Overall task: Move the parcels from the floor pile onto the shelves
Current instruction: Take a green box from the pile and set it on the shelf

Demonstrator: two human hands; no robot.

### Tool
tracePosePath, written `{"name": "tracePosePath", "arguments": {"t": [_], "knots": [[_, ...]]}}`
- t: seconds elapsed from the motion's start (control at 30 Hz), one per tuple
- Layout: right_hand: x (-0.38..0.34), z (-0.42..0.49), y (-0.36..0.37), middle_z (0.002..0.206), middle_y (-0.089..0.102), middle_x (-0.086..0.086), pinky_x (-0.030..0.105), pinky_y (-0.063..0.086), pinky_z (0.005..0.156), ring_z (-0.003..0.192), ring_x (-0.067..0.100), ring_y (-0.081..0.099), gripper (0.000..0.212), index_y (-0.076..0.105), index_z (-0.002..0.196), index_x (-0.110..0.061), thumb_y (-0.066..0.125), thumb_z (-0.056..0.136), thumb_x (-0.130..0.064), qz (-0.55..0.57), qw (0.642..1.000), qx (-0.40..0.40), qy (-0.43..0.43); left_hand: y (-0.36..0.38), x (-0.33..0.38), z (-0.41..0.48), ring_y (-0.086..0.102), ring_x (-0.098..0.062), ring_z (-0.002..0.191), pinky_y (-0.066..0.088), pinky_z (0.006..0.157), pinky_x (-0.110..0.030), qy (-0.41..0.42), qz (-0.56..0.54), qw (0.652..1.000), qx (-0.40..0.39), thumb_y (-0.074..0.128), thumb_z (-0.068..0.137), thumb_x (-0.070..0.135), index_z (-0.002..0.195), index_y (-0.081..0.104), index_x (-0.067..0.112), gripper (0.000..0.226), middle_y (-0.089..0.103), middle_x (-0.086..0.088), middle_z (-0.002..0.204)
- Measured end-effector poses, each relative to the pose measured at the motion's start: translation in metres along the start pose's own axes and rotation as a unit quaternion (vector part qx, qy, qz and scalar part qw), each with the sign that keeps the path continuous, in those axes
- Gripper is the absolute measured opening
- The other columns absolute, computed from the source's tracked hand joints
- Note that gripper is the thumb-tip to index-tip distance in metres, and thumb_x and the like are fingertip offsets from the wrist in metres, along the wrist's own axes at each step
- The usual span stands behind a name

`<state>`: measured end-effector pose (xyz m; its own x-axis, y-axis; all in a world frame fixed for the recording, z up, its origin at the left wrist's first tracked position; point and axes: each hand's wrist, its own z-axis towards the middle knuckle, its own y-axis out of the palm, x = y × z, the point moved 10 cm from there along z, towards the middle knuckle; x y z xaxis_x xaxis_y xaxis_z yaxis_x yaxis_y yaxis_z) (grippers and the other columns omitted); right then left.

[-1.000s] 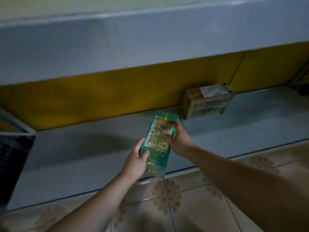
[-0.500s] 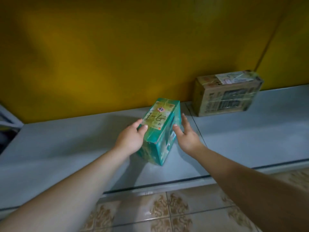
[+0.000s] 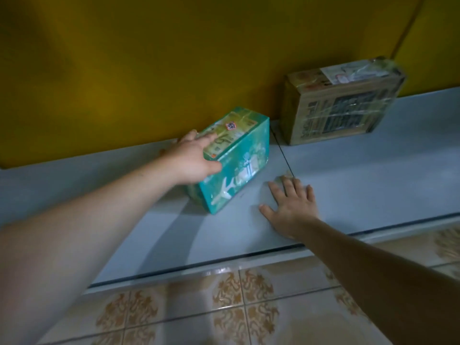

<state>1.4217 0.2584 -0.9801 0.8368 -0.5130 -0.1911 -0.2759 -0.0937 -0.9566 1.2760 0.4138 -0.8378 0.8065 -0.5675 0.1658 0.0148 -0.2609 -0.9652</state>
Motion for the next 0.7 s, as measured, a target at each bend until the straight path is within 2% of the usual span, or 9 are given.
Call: {"name": "tracePosePath", "arguments": {"t": [0.1, 0.17, 0.23, 0.4, 0.53, 0.7], "knots": [[0.001, -0.001, 0.002, 0.165, -0.010, 0.002, 0.049, -0.009, 0.120, 0.151, 0.027, -0.014, 0.074, -0.003, 0.156, -0.035, 0.019, 0.094, -0.070, -0.008, 1.000, -0.005, -0.005, 0.000, -0.002, 0.025, 0.011, -0.035, 0.147, 0.015, 0.118, -0.038, 0.011, 0.039, 0.999, -0.010, 0.068, 0.083, 0.043, 0.153, 0.008, 0.041, 0.092, 0.003, -0.004, 0.163], [0.001, -0.001, 0.003, 0.165, -0.012, 0.003, 0.049, -0.009, 0.120, 0.150, 0.028, -0.016, 0.074, -0.004, 0.156, -0.035, 0.018, 0.095, -0.069, -0.014, 1.000, -0.009, -0.006, 0.005, -0.006, 0.039, 0.008, -0.036, 0.148, 0.012, 0.120, -0.041, 0.014, 0.066, 0.998, -0.009, 0.074, 0.077, 0.049, 0.152, -0.001, 0.041, 0.106, 0.000, -0.005, 0.163], [0.001, 0.000, 0.004, 0.165, -0.012, 0.003, 0.051, -0.008, 0.120, 0.150, 0.029, -0.016, 0.075, -0.006, 0.156, -0.034, 0.017, 0.094, -0.070, -0.016, 1.000, -0.009, -0.008, 0.003, -0.009, 0.051, 0.009, -0.036, 0.147, 0.015, 0.120, -0.047, 0.027, 0.082, 0.996, 0.010, 0.077, 0.074, 0.049, 0.152, -0.002, 0.043, 0.111, 0.001, -0.003, 0.163], [0.001, 0.001, 0.003, 0.165, -0.012, 0.004, 0.051, -0.008, 0.121, 0.150, 0.028, -0.015, 0.075, -0.005, 0.156, -0.034, 0.016, 0.094, -0.070, -0.018, 1.000, -0.014, -0.005, -0.007, -0.008, 0.071, 0.009, -0.031, 0.148, 0.018, 0.115, -0.059, 0.050, 0.112, 0.990, 0.074, 0.073, 0.082, 0.036, 0.152, 0.000, 0.043, 0.101, 0.003, 0.003, 0.163], [0.000, 0.001, 0.001, 0.165, -0.010, 0.004, 0.051, -0.007, 0.120, 0.151, 0.028, -0.015, 0.076, -0.003, 0.156, -0.033, 0.018, 0.094, -0.070, -0.013, 1.000, -0.009, -0.011, -0.011, -0.003, 0.079, 0.014, -0.031, 0.147, 0.019, 0.113, -0.058, 0.053, 0.126, 0.982, 0.127, 0.069, 0.078, 0.058, 0.153, 0.005, 0.038, 0.100, 0.010, 0.000, 0.162], [-0.001, 0.000, 0.000, 0.165, -0.009, 0.003, 0.051, -0.008, 0.120, 0.150, 0.028, -0.015, 0.075, 0.000, 0.156, -0.034, 0.020, 0.093, -0.070, 0.000, 1.000, -0.002, -0.016, -0.012, 0.004, 0.089, 0.021, -0.034, 0.143, 0.027, 0.110, -0.057, 0.070, 0.140, 0.970, 0.186, 0.068, 0.081, 0.053, 0.152, 0.015, 0.034, 0.091, 0.018, -0.005, 0.159]]}}
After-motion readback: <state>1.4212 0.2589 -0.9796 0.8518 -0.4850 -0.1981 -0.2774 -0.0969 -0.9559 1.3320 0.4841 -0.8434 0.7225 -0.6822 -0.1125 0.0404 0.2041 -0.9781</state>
